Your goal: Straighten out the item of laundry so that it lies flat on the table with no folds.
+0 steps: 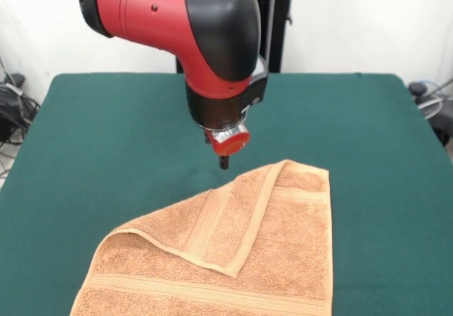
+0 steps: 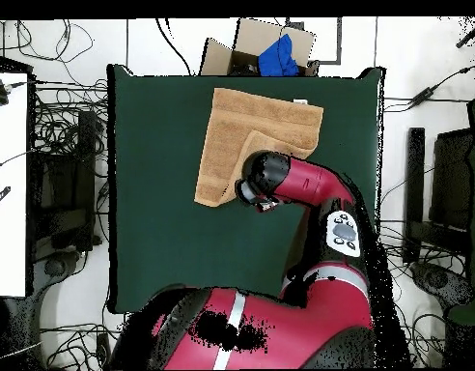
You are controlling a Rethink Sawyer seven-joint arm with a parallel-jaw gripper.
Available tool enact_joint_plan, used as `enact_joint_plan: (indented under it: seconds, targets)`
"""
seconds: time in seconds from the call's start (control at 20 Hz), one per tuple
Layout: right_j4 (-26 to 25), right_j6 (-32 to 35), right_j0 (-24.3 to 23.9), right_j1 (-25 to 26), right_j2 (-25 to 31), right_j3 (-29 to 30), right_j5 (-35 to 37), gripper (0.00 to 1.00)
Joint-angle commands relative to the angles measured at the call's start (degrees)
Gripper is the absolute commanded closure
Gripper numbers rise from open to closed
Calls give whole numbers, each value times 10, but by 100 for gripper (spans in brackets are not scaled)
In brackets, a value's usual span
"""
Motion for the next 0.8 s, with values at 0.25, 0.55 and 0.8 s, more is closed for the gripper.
enact_joint_plan:
  seconds: [0.25,0.55,0.8]
  targets:
    - [-8,11,12,-32,23,-8,37,0]
    - [-4,25,29,-43,21,-31,63,0]
    - [4,23,27,-50,29,-43,87,0]
